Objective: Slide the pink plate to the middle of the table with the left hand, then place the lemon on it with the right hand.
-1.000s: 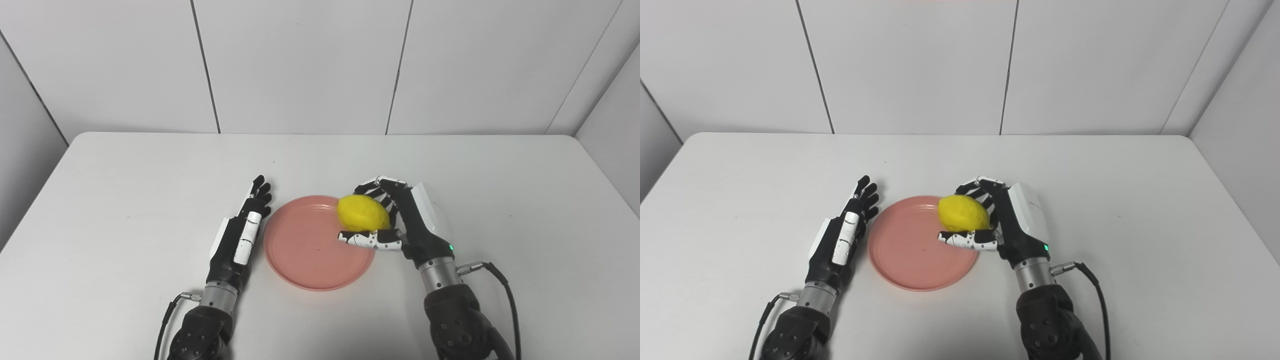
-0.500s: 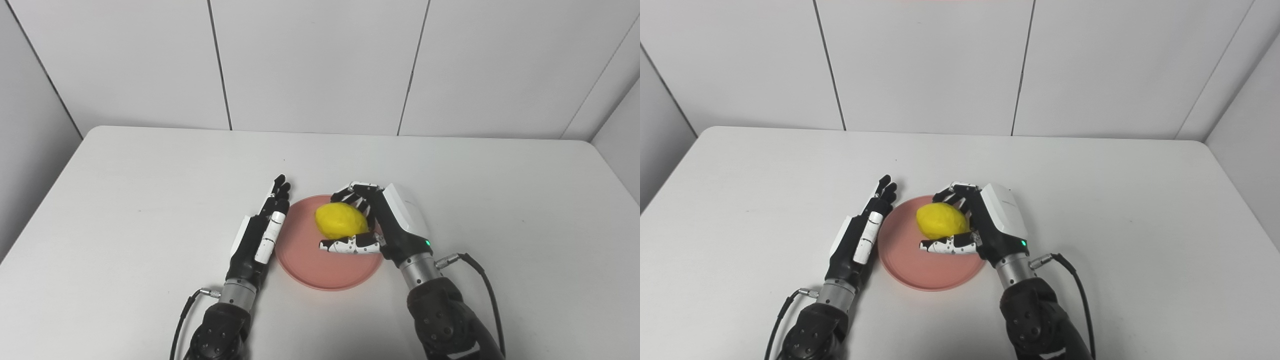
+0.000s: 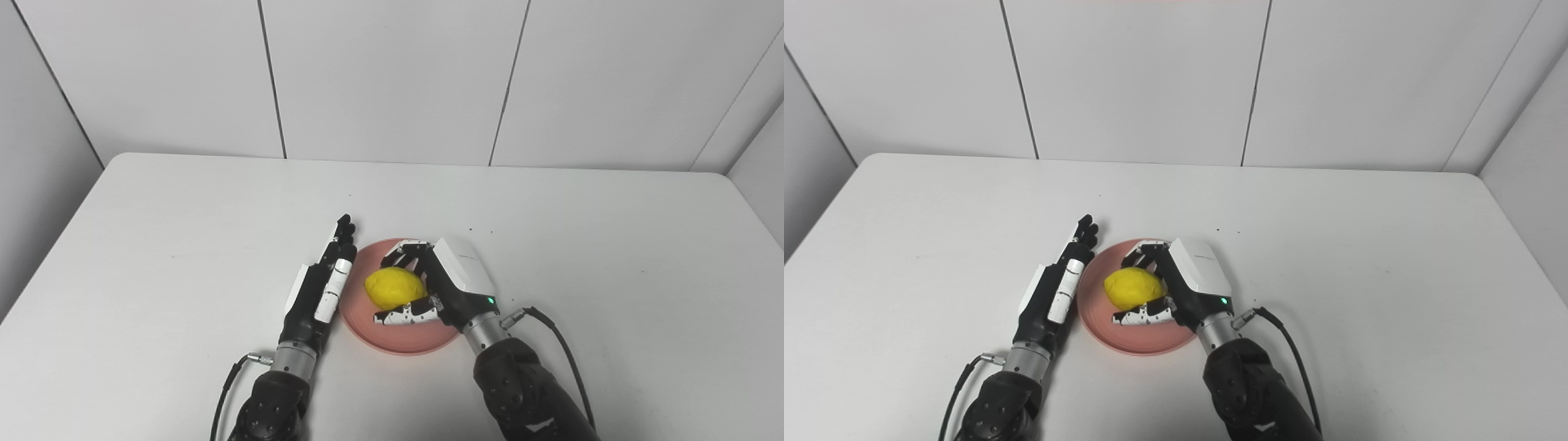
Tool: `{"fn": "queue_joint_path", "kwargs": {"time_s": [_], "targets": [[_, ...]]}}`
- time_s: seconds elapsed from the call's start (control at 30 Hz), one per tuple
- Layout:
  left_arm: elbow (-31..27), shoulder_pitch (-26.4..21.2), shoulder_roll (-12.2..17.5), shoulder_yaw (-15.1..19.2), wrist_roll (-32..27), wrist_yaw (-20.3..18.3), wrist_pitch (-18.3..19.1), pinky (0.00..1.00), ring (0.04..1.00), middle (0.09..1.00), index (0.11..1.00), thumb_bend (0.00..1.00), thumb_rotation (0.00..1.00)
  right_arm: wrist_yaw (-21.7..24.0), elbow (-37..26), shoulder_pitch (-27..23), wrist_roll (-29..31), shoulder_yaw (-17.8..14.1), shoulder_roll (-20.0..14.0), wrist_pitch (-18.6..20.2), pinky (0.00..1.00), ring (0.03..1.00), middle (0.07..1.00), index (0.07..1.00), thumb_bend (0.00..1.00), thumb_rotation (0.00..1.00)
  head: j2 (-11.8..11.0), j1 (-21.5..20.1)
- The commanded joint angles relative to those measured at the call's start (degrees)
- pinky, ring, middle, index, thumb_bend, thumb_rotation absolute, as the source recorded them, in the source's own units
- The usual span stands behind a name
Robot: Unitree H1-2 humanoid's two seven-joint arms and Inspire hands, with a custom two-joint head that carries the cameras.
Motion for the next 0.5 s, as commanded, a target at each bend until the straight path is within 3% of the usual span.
{"fn": "queue_joint_path", "kwargs": {"time_s": [0.0, 0.13, 0.27, 0.3, 0.33, 0.37, 0.4, 0.47], "targets": [[1.31, 1.63, -0.53, -0.08, 0.37, 0.79, -1.06, 1.00, 0.994, 0.986, 0.979, 0.72, 1.00, -1.52, -0.37, -2.06, -0.55, -0.08, 0.39, -2.79, 0.18, 0.241, 0.472, 0.490, 0.52, 0.00, -0.13, -0.35], [1.39, 1.61, -0.37, -0.11, 0.31, 0.90, -1.35, 0.99, 0.985, 0.981, 0.977, 0.70, 1.00, -2.41, 1.11, -2.12, -1.30, 0.01, 0.17, -3.39, 0.17, 0.228, 0.470, 0.491, 0.52, 0.00, 0.07, -0.61], [1.40, 1.65, -0.54, 0.19, -0.07, 0.95, -1.19, 0.99, 0.989, 0.980, 0.975, 0.69, 1.00, -3.18, 1.94, -2.13, -2.45, 0.25, -0.22, -3.83, 0.26, 0.288, 0.474, 0.492, 0.52, 0.00, -0.11, -1.04], [1.48, 1.66, -0.54, 0.20, 0.10, 1.07, -1.36, 0.99, 0.982, 0.978, 0.975, 0.69, 1.00, -3.36, 2.03, -2.13, -3.05, 0.39, -0.37, -3.73, 0.41, 0.440, 0.476, 0.504, 0.52, 0.00, -0.11, -1.04], [1.63, 1.65, -0.54, 0.24, -0.05, 1.01, -1.58, 0.98, 0.979, 0.976, 0.975, 0.69, 1.00, -3.94, 2.11, -2.06, -3.46, 0.41, -0.50, -4.07, 0.49, 0.519, 0.477, 0.510, 0.52, 0.00, -0.02, -1.09], [1.72, 1.64, -0.55, 0.28, -0.19, 0.94, -1.72, 0.98, 0.975, 0.976, 0.976, 0.69, 1.00, -4.36, 2.17, -2.00, -3.70, 0.41, -0.58, -4.36, 0.65, 0.658, 0.637, 0.502, 0.51, 0.08, -0.02, -1.09], [1.67, 1.61, -0.61, 0.28, -0.26, 0.91, -1.62, 0.97, 0.974, 0.975, 0.974, 0.69, 1.00, -4.27, 1.82, -1.95, -3.93, 0.43, -0.79, -4.37, 0.74, 0.739, 0.718, 0.623, 0.55, 0.06, -0.04, -1.25], [1.58, 1.51, -0.57, 0.16, 0.11, 0.97, -1.57, 0.97, 0.976, 0.976, 0.972, 0.69, 1.00, -3.39, 0.60, -1.76, -4.13, 0.36, -1.21, -3.89, 0.79, 0.788, 0.764, 0.709, 0.59, 0.05, 0.04, -1.16]]}}
